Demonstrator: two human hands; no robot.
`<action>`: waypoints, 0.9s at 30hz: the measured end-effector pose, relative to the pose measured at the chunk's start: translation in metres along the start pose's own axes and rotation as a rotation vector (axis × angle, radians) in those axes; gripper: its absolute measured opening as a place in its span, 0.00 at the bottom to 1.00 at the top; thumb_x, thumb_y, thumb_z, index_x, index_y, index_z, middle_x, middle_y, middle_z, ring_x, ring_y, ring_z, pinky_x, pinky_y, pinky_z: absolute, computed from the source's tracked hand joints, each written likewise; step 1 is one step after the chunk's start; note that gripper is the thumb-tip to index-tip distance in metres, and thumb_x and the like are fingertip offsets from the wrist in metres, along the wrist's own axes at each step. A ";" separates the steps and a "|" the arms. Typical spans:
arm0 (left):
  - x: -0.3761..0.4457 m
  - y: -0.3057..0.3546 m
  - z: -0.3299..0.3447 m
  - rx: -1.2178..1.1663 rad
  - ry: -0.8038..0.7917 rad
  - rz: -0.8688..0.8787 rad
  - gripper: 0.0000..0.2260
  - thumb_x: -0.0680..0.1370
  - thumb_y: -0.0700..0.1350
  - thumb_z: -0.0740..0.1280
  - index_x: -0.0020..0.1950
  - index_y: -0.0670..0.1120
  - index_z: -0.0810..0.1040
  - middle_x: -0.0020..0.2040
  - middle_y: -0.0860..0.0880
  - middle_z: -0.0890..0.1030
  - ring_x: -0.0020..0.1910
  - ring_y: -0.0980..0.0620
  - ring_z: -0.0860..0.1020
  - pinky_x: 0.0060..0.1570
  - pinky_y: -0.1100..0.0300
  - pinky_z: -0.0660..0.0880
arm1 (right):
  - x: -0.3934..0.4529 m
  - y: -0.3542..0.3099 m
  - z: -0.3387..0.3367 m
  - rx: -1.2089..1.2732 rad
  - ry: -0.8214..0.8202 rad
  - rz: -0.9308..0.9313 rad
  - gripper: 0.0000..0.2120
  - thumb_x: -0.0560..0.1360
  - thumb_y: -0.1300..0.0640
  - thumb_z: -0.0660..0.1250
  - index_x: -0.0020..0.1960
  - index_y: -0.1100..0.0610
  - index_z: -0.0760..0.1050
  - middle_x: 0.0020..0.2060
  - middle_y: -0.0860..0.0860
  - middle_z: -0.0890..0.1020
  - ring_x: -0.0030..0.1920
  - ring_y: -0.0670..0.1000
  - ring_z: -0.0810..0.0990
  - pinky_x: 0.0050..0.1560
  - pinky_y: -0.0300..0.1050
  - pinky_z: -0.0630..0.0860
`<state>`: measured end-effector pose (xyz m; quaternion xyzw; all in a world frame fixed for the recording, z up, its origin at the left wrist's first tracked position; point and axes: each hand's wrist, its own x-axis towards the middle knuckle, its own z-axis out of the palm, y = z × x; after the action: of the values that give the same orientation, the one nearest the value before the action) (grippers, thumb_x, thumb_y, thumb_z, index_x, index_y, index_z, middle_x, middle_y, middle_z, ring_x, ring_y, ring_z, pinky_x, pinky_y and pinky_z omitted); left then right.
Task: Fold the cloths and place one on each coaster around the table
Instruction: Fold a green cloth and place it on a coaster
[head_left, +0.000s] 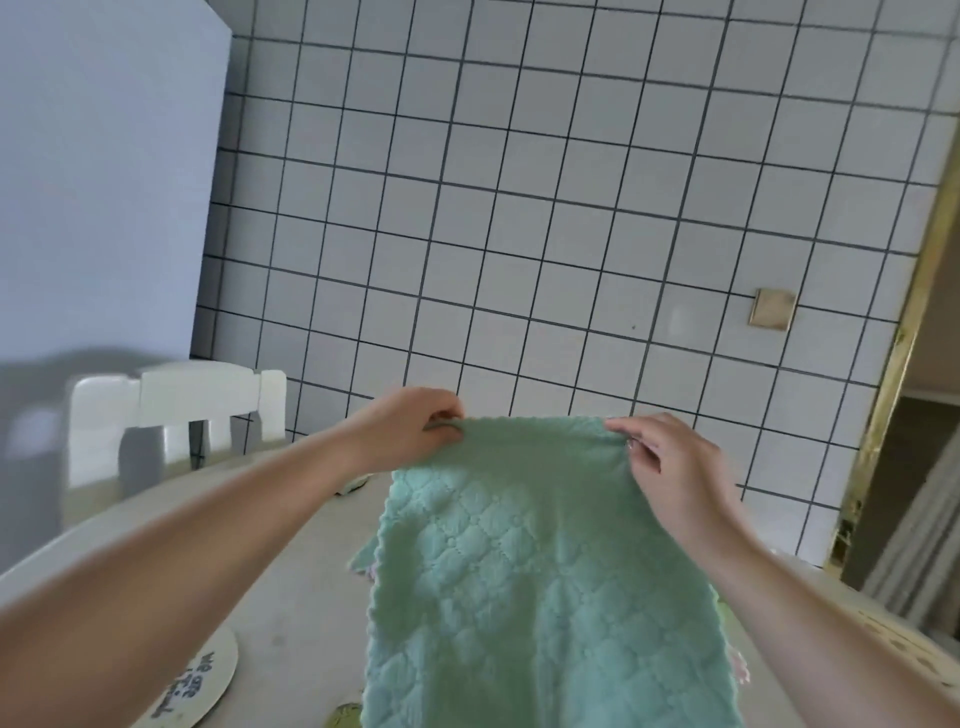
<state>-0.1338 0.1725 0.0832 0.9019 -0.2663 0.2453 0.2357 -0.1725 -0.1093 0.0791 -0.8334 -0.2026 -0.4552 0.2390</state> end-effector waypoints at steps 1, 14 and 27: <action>-0.003 -0.005 0.000 -0.034 0.006 -0.029 0.04 0.78 0.46 0.63 0.45 0.49 0.76 0.40 0.54 0.78 0.37 0.57 0.75 0.38 0.60 0.71 | -0.001 0.002 0.004 -0.006 -0.031 0.041 0.17 0.73 0.68 0.64 0.53 0.50 0.80 0.46 0.40 0.78 0.48 0.40 0.77 0.50 0.29 0.70; -0.011 -0.032 -0.031 -0.153 0.451 -0.130 0.05 0.74 0.49 0.69 0.46 0.49 0.80 0.40 0.52 0.82 0.40 0.52 0.78 0.41 0.56 0.74 | 0.016 0.008 0.036 0.046 -0.092 0.191 0.07 0.74 0.62 0.64 0.47 0.51 0.77 0.38 0.44 0.79 0.38 0.46 0.76 0.35 0.40 0.71; -0.193 -0.038 0.041 -0.395 -0.177 -0.454 0.06 0.78 0.45 0.63 0.47 0.54 0.79 0.48 0.61 0.79 0.47 0.66 0.76 0.47 0.69 0.71 | -0.167 0.008 0.056 0.499 -0.515 0.595 0.11 0.76 0.61 0.63 0.41 0.47 0.78 0.37 0.45 0.82 0.40 0.44 0.77 0.38 0.39 0.72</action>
<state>-0.2403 0.2482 -0.0691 0.8929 -0.1201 0.0507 0.4309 -0.2153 -0.1037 -0.0921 -0.8582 -0.1108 -0.0827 0.4943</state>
